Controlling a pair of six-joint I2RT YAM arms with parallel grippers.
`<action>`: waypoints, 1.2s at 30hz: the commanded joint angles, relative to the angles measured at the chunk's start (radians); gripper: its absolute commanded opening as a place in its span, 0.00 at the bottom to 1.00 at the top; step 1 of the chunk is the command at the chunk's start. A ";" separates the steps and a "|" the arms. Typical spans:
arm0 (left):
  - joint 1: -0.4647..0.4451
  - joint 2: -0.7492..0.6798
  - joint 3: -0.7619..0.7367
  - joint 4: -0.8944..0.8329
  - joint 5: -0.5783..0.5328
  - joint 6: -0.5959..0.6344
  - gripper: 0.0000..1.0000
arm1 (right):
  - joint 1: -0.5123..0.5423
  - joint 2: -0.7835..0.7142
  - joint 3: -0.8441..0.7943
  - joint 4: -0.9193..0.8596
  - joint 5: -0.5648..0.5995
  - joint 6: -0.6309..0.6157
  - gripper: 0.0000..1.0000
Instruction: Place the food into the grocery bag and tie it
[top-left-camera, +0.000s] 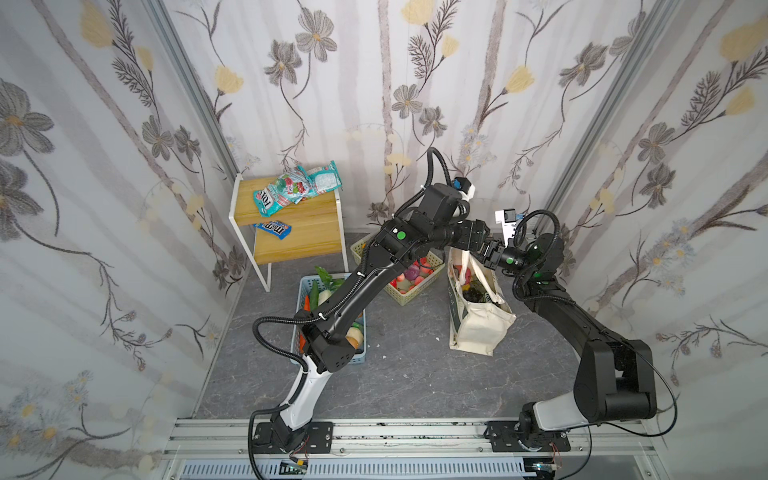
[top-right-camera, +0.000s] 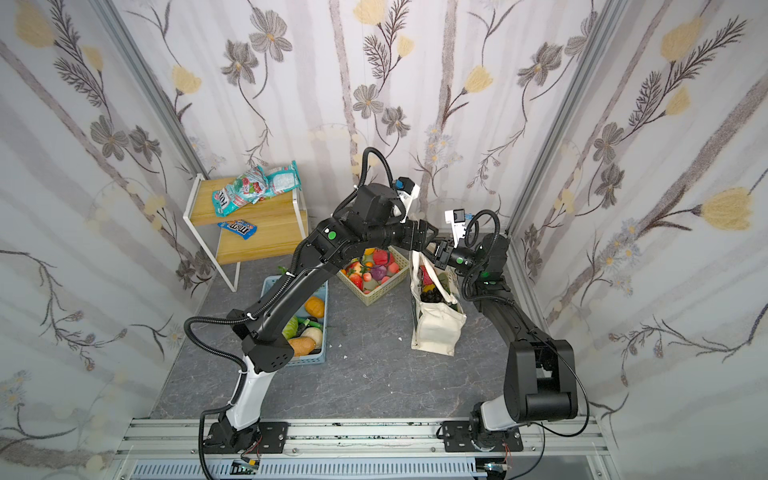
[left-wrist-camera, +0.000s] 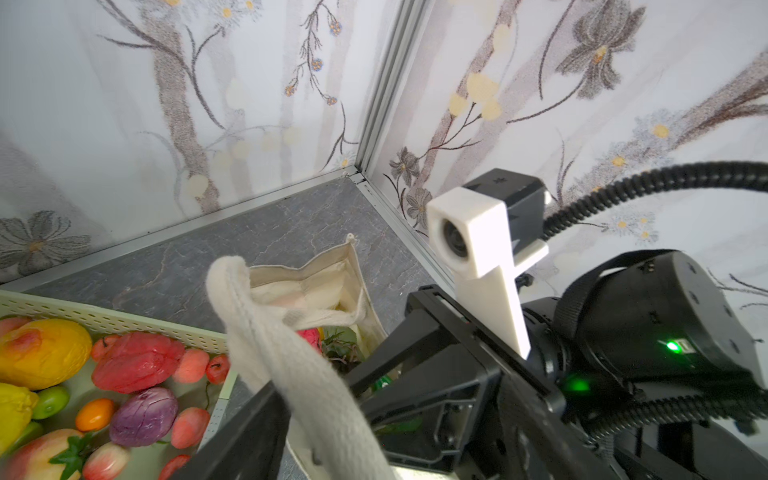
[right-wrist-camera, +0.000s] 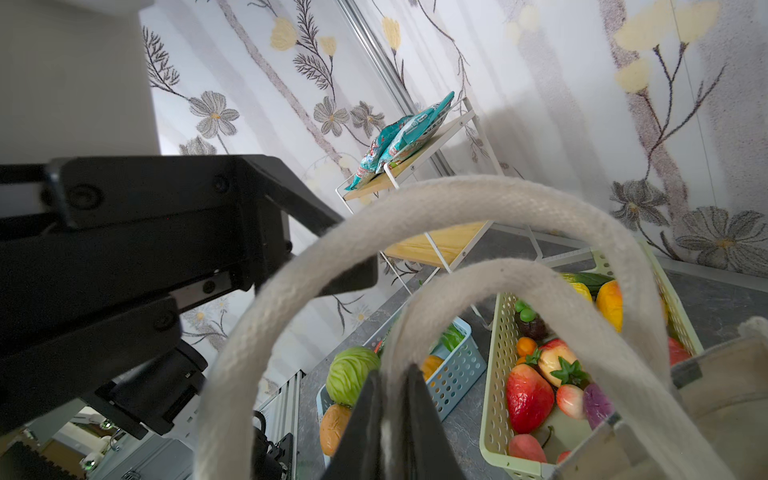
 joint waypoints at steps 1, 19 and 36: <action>-0.017 0.022 0.014 0.074 0.080 -0.013 0.78 | 0.002 0.018 0.015 0.036 -0.024 -0.020 0.14; -0.036 0.028 0.031 -0.030 -0.038 0.002 0.88 | -0.025 0.190 0.032 0.932 0.053 0.615 0.10; -0.035 -0.018 -0.005 -0.116 -0.143 0.014 0.92 | -0.026 0.207 0.059 0.980 0.111 0.647 0.13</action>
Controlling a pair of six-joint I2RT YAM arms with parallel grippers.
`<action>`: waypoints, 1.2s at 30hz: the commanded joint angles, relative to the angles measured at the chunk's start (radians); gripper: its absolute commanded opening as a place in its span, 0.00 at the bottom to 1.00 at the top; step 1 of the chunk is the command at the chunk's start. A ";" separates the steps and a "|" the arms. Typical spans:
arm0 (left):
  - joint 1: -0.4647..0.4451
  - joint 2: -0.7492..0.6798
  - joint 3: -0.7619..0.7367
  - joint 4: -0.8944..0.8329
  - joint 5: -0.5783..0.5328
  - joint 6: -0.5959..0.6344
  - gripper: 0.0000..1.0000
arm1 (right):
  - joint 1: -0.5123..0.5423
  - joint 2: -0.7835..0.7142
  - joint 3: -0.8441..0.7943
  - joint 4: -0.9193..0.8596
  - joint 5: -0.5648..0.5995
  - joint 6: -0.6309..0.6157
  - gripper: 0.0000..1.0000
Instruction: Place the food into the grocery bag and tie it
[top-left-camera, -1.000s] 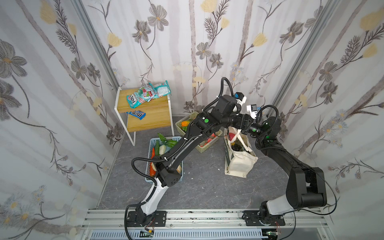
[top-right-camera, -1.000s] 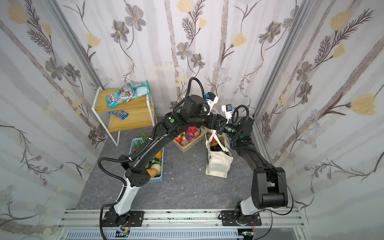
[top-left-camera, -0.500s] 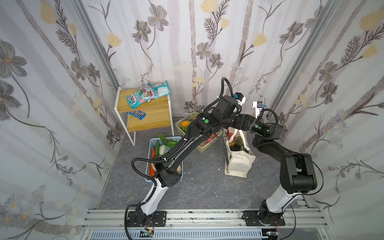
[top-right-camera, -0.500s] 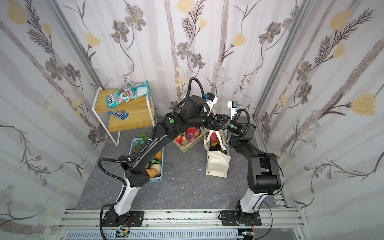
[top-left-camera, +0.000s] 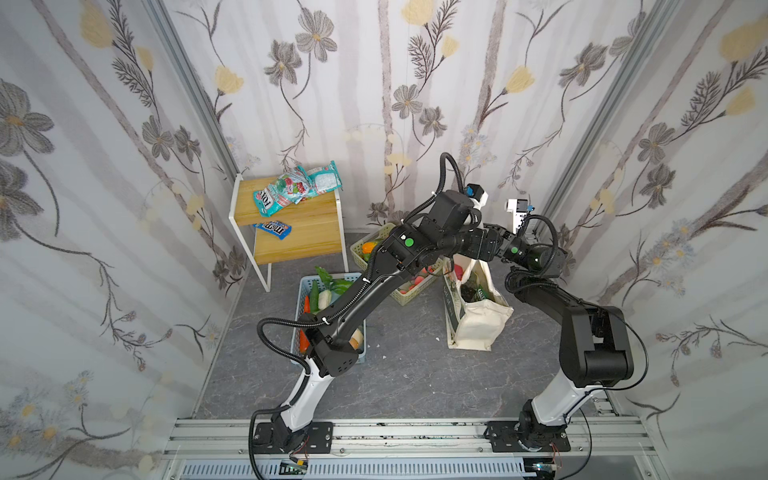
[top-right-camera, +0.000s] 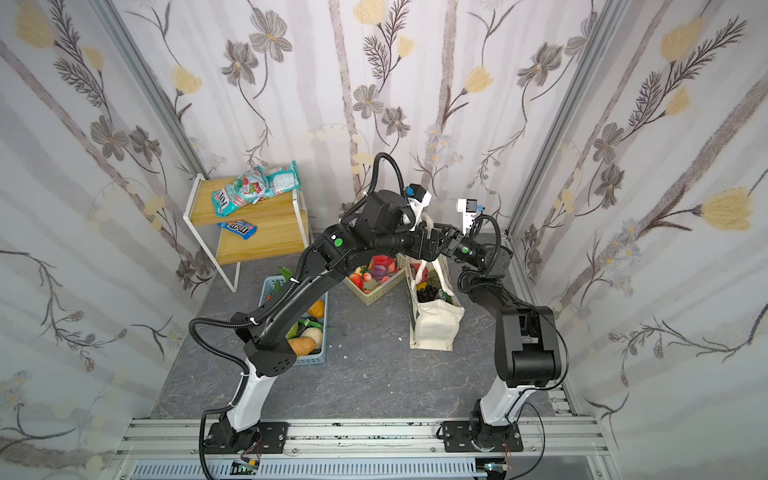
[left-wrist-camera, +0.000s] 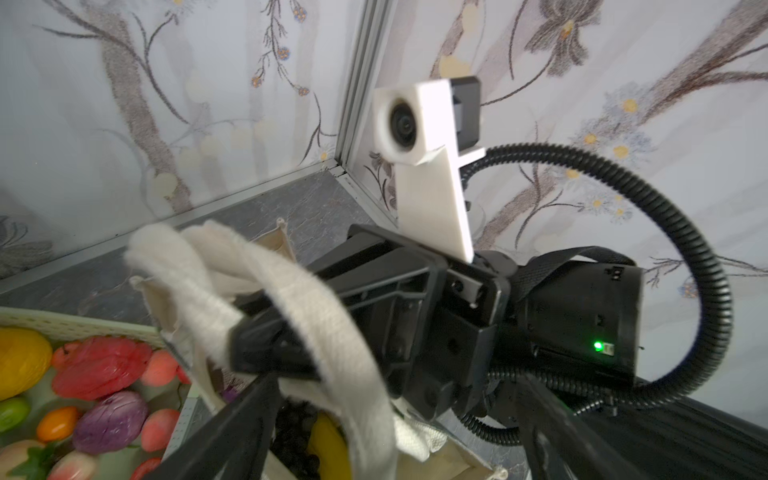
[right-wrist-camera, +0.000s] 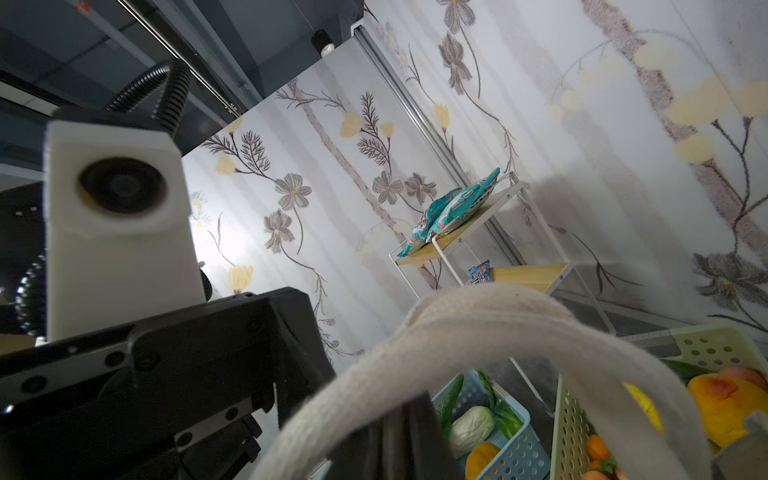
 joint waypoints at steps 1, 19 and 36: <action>0.003 -0.020 -0.014 -0.078 -0.088 0.005 0.92 | 0.001 -0.018 0.003 0.177 0.057 0.005 0.13; 0.051 -0.255 -0.387 0.249 -0.081 -0.080 0.94 | -0.006 -0.067 -0.020 0.027 0.045 -0.100 0.13; 0.095 -0.297 -0.424 0.294 -0.072 -0.156 0.93 | -0.008 -0.075 -0.015 -0.015 0.032 -0.125 0.13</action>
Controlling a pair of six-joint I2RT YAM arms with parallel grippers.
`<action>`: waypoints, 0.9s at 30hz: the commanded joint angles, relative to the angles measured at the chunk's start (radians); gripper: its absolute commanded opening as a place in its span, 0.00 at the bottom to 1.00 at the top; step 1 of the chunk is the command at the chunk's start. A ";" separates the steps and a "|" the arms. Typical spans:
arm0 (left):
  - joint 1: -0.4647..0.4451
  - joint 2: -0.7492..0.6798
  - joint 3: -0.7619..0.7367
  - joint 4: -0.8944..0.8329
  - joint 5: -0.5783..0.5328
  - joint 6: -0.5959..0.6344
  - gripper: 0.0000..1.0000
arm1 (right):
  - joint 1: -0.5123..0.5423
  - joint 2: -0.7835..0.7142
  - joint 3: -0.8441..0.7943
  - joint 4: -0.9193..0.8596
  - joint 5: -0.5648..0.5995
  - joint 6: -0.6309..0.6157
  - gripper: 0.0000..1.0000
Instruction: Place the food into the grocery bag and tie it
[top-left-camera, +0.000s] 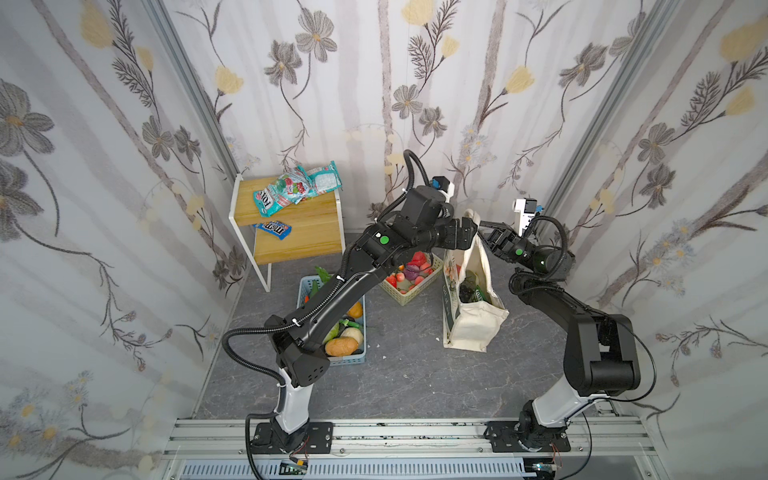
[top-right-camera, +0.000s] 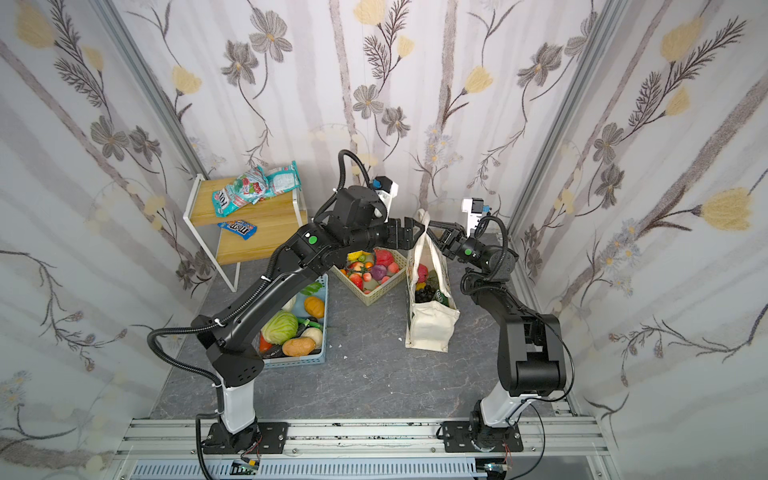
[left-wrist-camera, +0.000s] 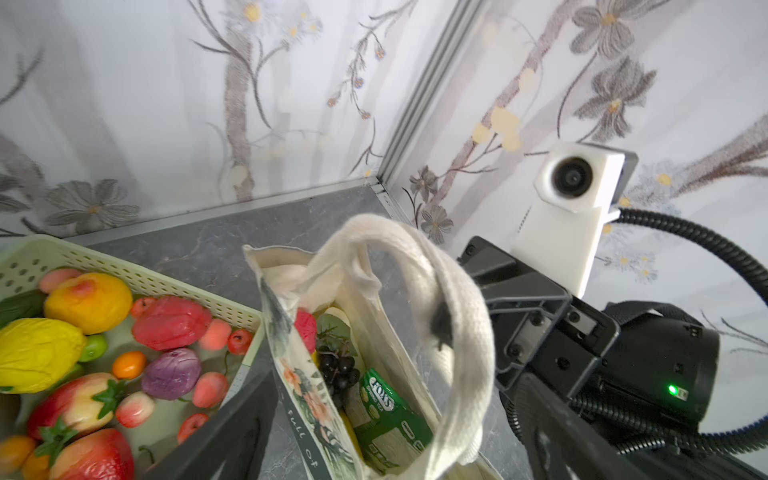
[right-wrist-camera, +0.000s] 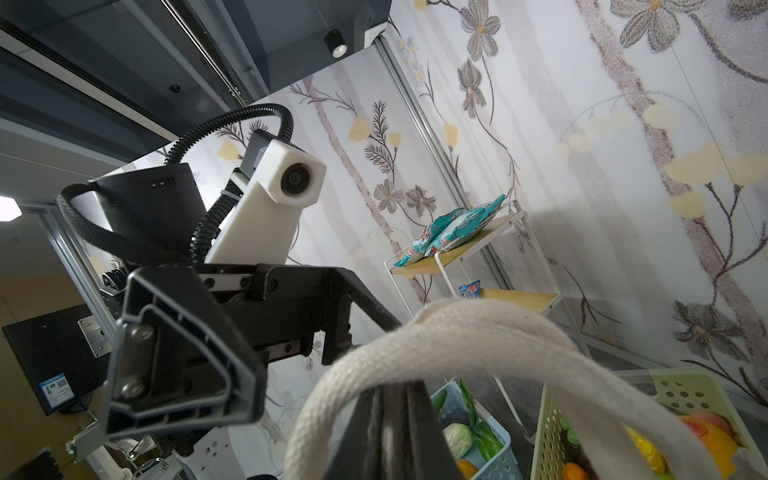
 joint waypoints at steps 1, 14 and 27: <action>0.010 -0.040 -0.044 0.095 -0.025 -0.034 0.93 | 0.000 -0.019 0.007 -0.011 0.031 -0.032 0.13; 0.055 -0.045 -0.260 0.188 0.076 -0.077 0.71 | 0.017 -0.120 0.023 -0.435 0.029 -0.339 0.13; 0.070 0.004 -0.301 0.380 0.536 0.020 0.64 | 0.024 -0.118 0.061 -0.513 0.035 -0.388 0.14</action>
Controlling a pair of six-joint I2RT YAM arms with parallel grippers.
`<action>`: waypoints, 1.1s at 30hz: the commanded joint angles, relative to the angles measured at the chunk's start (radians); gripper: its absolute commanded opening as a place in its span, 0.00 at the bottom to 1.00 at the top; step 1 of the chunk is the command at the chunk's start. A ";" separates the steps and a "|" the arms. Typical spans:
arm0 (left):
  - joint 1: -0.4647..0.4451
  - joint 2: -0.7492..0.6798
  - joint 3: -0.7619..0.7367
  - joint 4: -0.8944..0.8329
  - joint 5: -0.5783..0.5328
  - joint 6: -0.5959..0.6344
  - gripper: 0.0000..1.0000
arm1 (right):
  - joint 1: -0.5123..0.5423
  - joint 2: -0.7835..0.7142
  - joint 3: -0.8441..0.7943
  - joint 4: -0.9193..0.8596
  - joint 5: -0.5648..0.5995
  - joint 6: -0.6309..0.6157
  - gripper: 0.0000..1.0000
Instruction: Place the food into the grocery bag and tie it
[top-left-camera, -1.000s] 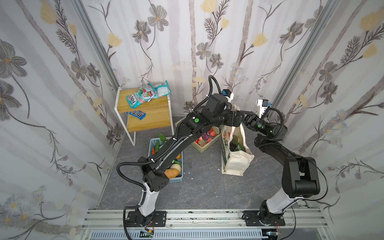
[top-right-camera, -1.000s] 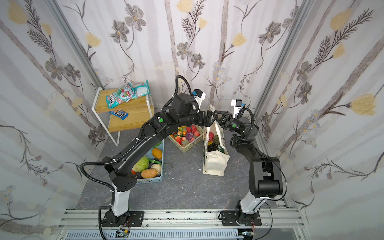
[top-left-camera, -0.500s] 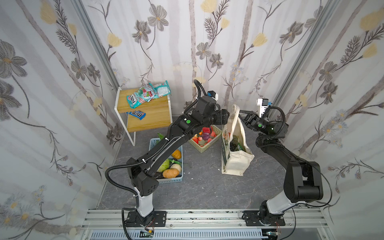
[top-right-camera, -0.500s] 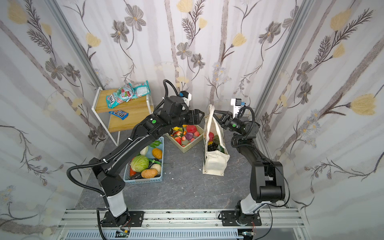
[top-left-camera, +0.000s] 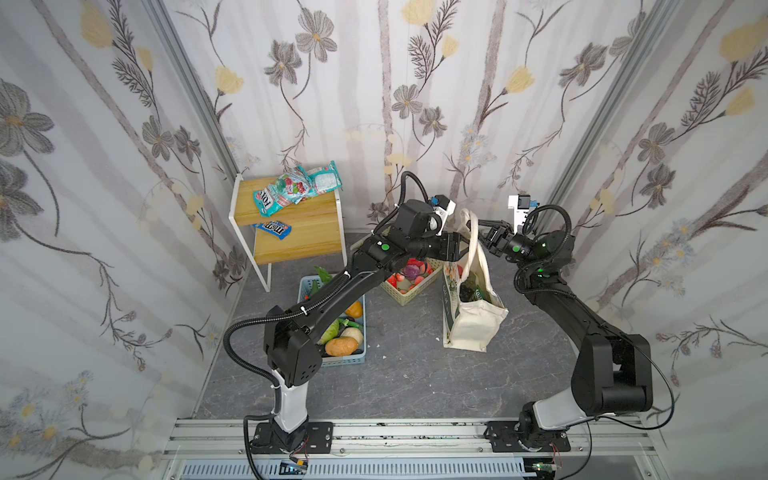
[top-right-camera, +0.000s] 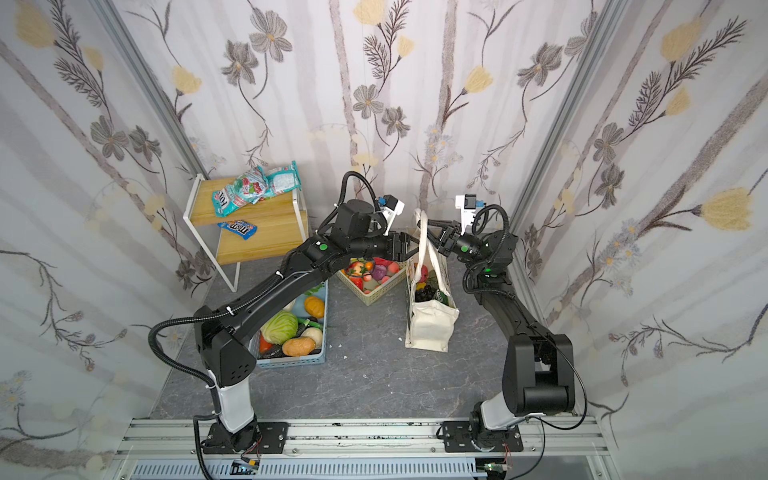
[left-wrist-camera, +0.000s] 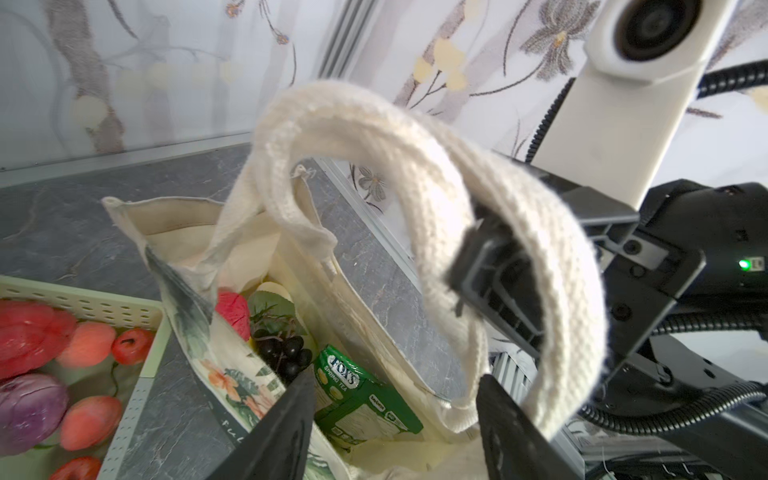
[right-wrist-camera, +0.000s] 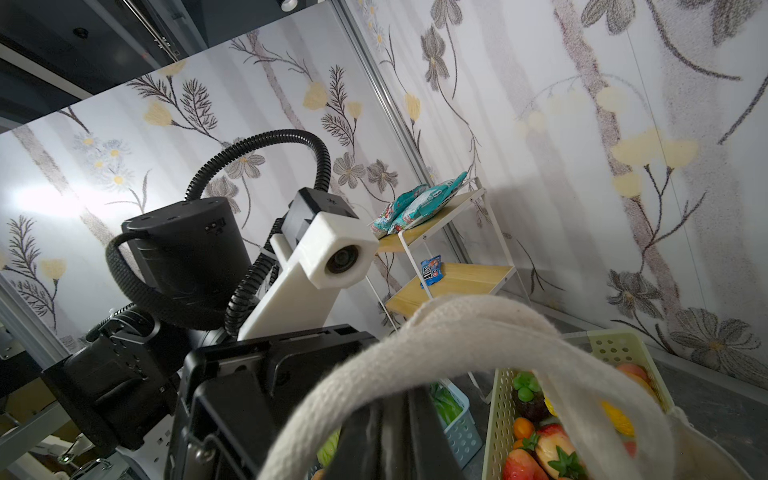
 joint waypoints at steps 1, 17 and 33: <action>0.001 0.014 0.019 0.058 0.105 0.027 0.64 | 0.000 0.008 0.018 0.017 0.026 -0.015 0.14; 0.015 0.125 0.065 0.213 0.195 -0.179 0.61 | 0.010 0.014 0.019 0.024 0.016 -0.015 0.14; 0.004 0.135 0.100 0.250 0.212 -0.255 0.31 | 0.012 0.001 -0.002 0.014 0.026 -0.026 0.17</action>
